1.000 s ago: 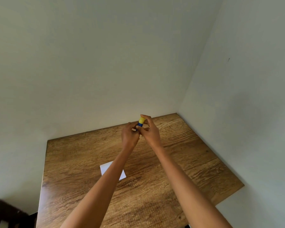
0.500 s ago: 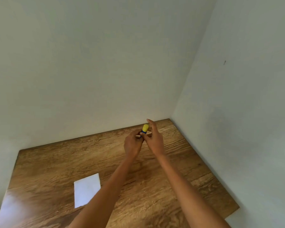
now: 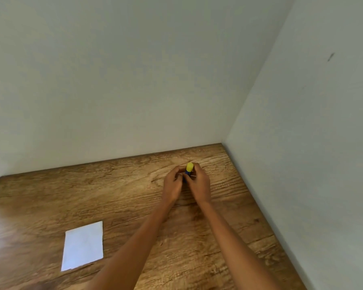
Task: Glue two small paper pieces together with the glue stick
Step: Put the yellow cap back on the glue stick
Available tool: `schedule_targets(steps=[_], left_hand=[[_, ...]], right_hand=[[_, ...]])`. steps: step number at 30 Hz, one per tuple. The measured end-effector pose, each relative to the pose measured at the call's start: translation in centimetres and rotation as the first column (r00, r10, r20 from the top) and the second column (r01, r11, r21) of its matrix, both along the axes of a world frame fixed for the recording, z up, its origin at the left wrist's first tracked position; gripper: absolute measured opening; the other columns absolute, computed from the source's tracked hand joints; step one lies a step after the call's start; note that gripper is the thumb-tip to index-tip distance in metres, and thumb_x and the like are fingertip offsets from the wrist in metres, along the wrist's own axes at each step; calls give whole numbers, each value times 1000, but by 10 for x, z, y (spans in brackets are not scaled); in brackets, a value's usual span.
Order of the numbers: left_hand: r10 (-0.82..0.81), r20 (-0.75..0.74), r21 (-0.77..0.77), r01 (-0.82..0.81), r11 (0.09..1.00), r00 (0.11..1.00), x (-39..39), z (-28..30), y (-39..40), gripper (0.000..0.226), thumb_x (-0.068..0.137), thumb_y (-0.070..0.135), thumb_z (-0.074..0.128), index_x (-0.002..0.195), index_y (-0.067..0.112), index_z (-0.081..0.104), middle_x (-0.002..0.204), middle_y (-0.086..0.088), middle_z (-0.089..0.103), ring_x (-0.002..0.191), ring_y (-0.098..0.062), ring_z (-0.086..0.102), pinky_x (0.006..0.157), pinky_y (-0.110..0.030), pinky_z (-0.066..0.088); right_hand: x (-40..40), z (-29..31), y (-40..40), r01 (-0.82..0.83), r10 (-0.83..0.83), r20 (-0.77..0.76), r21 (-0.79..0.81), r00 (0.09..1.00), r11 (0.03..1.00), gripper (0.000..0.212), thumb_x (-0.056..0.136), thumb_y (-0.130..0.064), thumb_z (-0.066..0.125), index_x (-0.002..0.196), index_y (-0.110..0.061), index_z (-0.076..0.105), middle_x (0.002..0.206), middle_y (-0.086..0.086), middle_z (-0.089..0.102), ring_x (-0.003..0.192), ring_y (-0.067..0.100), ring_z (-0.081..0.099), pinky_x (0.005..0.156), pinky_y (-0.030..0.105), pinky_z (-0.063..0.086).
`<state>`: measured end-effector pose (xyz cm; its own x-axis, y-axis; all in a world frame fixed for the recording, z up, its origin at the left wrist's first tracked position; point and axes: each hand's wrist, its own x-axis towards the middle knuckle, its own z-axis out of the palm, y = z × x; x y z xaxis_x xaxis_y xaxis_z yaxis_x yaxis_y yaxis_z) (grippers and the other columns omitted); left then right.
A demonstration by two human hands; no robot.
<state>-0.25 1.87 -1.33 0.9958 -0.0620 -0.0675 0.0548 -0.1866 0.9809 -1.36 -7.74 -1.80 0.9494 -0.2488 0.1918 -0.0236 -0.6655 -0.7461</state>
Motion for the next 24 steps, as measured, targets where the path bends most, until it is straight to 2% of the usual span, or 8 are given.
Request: schedule_targets(steps=[5,9,12,14,16,19,22,24], left_hand=[[-6,-3,-40,6,999,1000,0,3,1,35,90,-4,39,112,9,63,112,-6,65,103,-14,59,88,-16,44],[6,-13,-23,-6,1000,1000,-1,7,9,33,92,-2,39,114,8,60,120,-7,62,108,-15,56,92,-22,43],[70,18,16,-70,997,997,-15,7,29,33,92,-2,40,117,9,58,121,-7,60,107,-13,54,92,-26,45],[115,81,91,-122,988,990,-31,6,52,32,90,-2,43,115,12,58,117,-5,61,100,-9,54,83,-19,43],[129,132,162,-150,975,983,-50,5,81,33,87,-4,45,113,13,58,114,-5,61,98,-11,55,81,-18,40],[163,184,275,-211,938,969,-78,8,126,36,83,-5,45,112,11,58,116,-9,57,104,-24,54,86,-23,39],[225,215,503,-305,809,950,-104,9,173,39,80,1,49,116,13,56,119,-11,55,109,-29,48,94,-36,31],[232,178,650,-292,702,956,-116,8,202,40,82,9,50,122,14,51,124,-13,51,113,-31,42,96,-40,28]], right_hand=[[2,-3,1,1,0,-26,35,1000,999,27,83,-15,66,109,-13,56,99,6,66,91,20,61,72,21,43],[1,0,2,-16,25,-74,115,997,993,64,77,-15,74,132,-11,43,128,10,51,117,22,50,94,31,45],[-27,-3,11,85,-90,9,253,996,964,83,70,-36,78,136,-14,34,130,3,35,118,9,39,95,13,36],[-54,-9,24,156,-208,144,305,968,939,67,72,-45,71,124,-15,42,121,2,39,109,8,44,91,13,42],[-76,-14,49,165,-227,213,271,950,948,45,78,-39,70,108,-13,49,108,4,44,96,16,50,85,32,48],[-93,-14,107,24,-48,158,153,986,988,21,80,-19,71,92,-10,56,93,10,52,80,22,54,74,38,48],[-106,-9,173,-217,219,-14,80,976,973,10,82,-5,61,90,-3,57,98,16,54,87,30,57,76,45,49],[-112,-10,205,-304,305,-76,24,949,952,13,83,-7,59,95,-4,57,104,14,54,95,29,56,79,45,49]])
